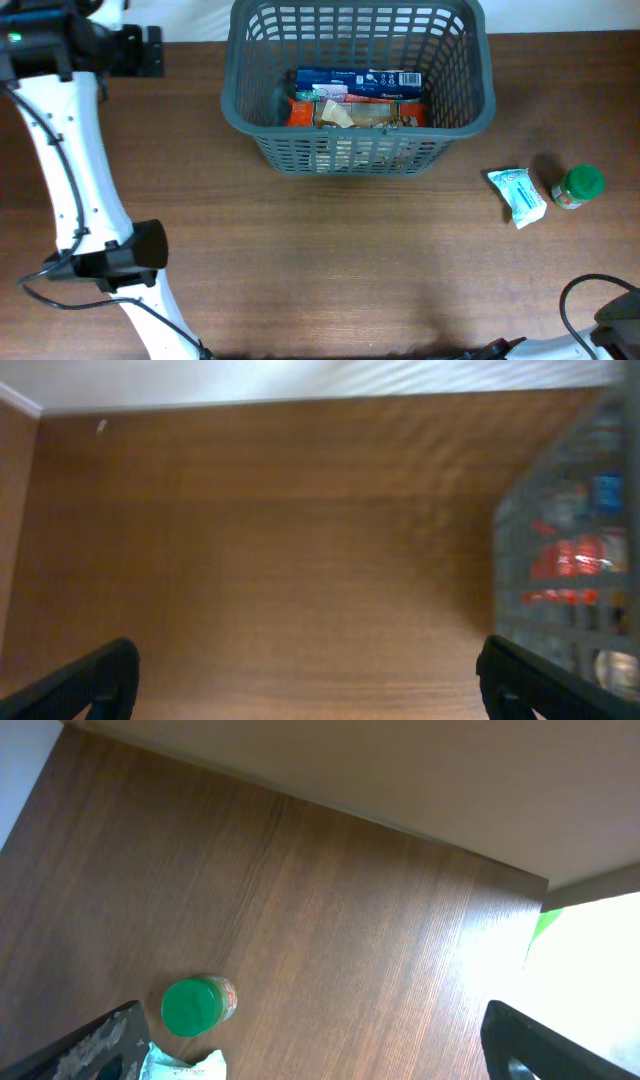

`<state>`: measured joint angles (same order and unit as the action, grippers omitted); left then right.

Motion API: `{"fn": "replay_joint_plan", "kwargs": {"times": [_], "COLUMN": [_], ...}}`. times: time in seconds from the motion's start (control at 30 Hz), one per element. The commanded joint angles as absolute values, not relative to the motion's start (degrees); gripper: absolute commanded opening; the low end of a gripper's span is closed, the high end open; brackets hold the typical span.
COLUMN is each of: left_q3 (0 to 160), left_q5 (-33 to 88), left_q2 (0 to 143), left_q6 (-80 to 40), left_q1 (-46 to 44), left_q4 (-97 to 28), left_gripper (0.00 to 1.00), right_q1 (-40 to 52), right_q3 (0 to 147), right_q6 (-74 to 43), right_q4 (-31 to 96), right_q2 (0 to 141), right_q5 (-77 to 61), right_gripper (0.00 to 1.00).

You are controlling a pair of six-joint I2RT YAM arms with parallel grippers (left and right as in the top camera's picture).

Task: Pack container
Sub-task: 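Withdraw the left gripper to the left side of the table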

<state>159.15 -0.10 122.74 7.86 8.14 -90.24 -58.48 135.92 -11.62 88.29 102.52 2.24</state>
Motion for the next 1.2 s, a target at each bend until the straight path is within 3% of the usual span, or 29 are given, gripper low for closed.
{"fn": "replay_joint_plan", "kwargs": {"times": [0.0, 0.17, 0.47, 0.7, 0.9, 1.17], "left_q3": [159.0, 159.0, 159.0, 159.0, 159.0, 159.0], "left_q5": [-0.3, -0.3, -0.3, -0.3, -0.3, -0.3], "left_q2": [122.9, 122.9, 122.9, 122.9, 122.9, 122.9], "left_q6": [5.2, 5.2, 5.2, 5.2, 5.2, 5.2], "left_q1": [10.8, 12.5, 12.5, 12.5, 12.5, 12.5], "left_q4": [-91.0, -91.0, -91.0, -91.0, -91.0, -91.0], "left_gripper": [0.99, 0.99, 0.99, 0.99, 0.99, 0.99], "right_q1": [-58.6, -58.5, -57.6, -45.6, -36.5, -35.7], "right_q3": [136.0, 136.0, 136.0, 135.9, 135.9, 135.9], "right_q6": [-11.7, -11.7, -12.5, -1.6, -1.5, -3.7], "right_q4": [87.3, 83.5, 78.3, 82.3, 83.3, 88.5], "right_q2": [102.8, 102.8, 103.0, 108.8, 116.3, 126.7], "right_q5": [2.1, -0.8, -25.6, -23.7, -7.9, -1.3], "right_gripper": [0.99, 0.99, 0.99, 0.99, 0.99, 0.99]}}
